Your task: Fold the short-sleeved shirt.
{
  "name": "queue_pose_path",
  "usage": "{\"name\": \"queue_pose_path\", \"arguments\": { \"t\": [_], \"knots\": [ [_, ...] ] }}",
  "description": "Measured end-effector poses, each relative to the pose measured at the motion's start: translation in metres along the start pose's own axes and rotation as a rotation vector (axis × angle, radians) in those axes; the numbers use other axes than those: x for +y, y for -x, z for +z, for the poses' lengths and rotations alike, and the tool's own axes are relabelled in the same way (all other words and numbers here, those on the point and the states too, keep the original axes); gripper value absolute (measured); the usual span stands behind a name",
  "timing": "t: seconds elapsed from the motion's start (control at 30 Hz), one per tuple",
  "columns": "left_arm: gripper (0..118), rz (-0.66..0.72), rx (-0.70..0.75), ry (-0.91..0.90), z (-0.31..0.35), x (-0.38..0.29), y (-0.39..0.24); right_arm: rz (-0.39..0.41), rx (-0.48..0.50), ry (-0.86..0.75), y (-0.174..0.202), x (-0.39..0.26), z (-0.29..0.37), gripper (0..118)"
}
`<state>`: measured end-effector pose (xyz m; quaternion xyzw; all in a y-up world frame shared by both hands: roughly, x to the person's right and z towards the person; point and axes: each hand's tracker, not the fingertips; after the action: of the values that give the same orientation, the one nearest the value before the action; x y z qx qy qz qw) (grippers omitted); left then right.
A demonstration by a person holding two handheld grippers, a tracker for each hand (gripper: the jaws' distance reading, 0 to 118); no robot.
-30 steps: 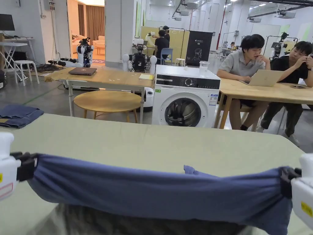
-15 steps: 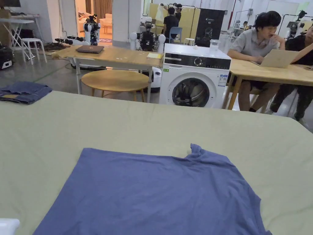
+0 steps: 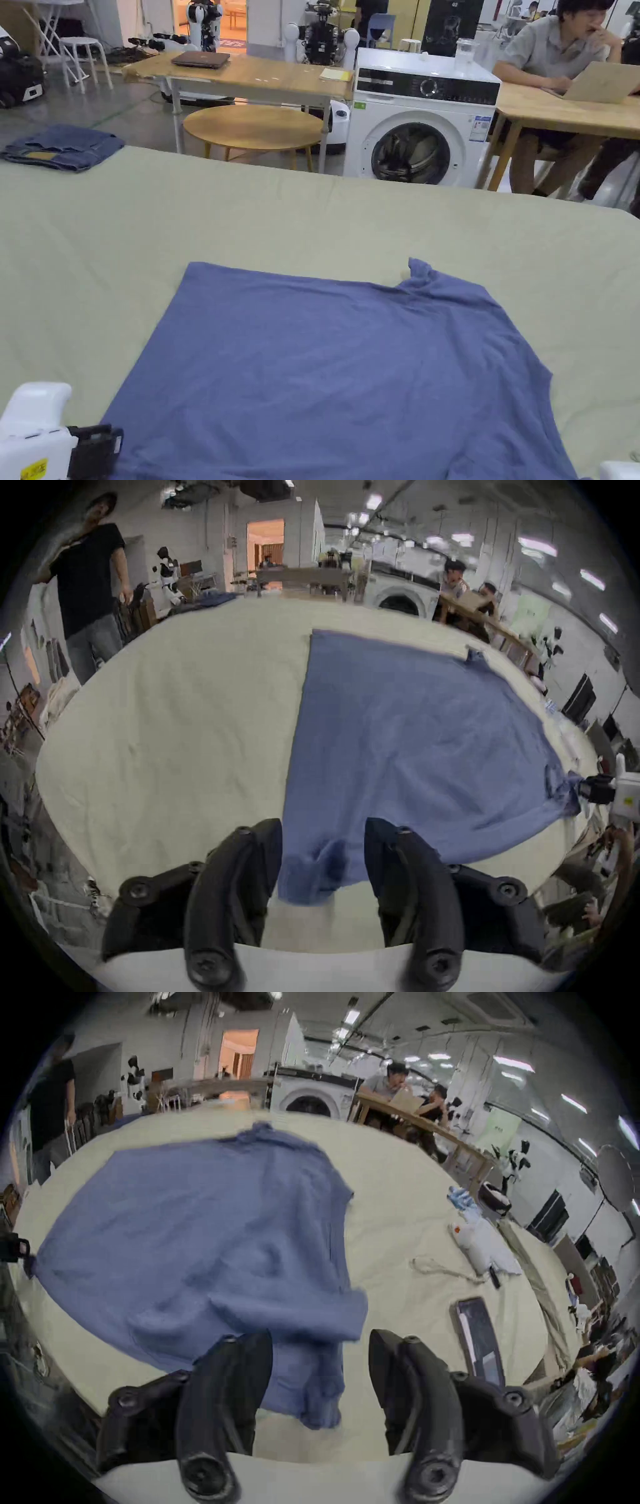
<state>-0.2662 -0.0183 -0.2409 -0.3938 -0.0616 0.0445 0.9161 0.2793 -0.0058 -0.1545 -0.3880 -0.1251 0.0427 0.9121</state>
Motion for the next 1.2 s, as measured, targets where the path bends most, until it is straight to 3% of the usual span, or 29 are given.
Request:
{"name": "queue_pose_path", "arguments": {
  "t": [0.23, 0.27, 0.33, 0.37, 0.4, 0.43, 0.5, 0.63, 0.8, 1.03, 1.07, 1.17, 1.2],
  "knots": [
    [48, -0.05, -0.04, -0.249, 0.013, 0.029, -0.036, -0.126, 0.067, -0.318, 0.015, 0.035, 0.017, 60],
    [48, -0.054, -0.046, -0.284, 0.015, 0.031, -0.042, -0.132, 0.064, -0.349, 0.019, 0.038, 0.018, 54],
    [43, -0.07, -0.05, -0.343, 0.02, 0.035, -0.052, -0.133, 0.073, -0.418, 0.031, 0.047, 0.023, 23],
    [28, -0.082, -0.041, -0.369, 0.018, 0.035, -0.053, -0.128, 0.072, -0.436, 0.036, 0.05, 0.024, 6],
    [12, -0.091, -0.018, -0.392, 0.018, 0.035, -0.058, -0.127, 0.069, -0.454, 0.041, 0.052, 0.026, 0],
    [0, -0.111, 0.015, -0.419, 0.019, 0.036, -0.064, -0.124, 0.086, -0.475, 0.047, 0.056, 0.028, 0],
    [0, -0.121, 0.055, -0.426, 0.019, 0.038, -0.071, -0.127, 0.114, -0.495, 0.054, 0.059, 0.032, 0],
    [0, -0.112, -0.003, -0.372, 0.018, 0.039, -0.072, -0.125, 0.146, -0.492, 0.068, 0.066, 0.035, 0],
    [0, -0.121, 0.028, -0.181, 0.019, 0.032, -0.048, -0.107, 0.15, -0.449, 0.074, 0.067, 0.03, 0],
    [0, 0.011, 0.008, 0.074, 0.013, 0.022, 0.009, -0.083, 0.15, -0.371, 0.069, 0.055, 0.014, 0],
    [7, 0.031, 0.008, 0.11, 0.01, 0.021, 0.015, -0.08, 0.145, -0.353, 0.068, 0.054, 0.011, 0],
    [55, 0.082, 0.031, 0.174, -0.008, 0.014, 0.03, -0.08, 0.145, -0.325, 0.064, 0.048, 0.005, 0],
    [57, 0.083, 0.034, 0.182, -0.016, 0.012, 0.032, -0.077, 0.139, -0.314, 0.064, 0.046, 0.003, 0]
  ]
}}
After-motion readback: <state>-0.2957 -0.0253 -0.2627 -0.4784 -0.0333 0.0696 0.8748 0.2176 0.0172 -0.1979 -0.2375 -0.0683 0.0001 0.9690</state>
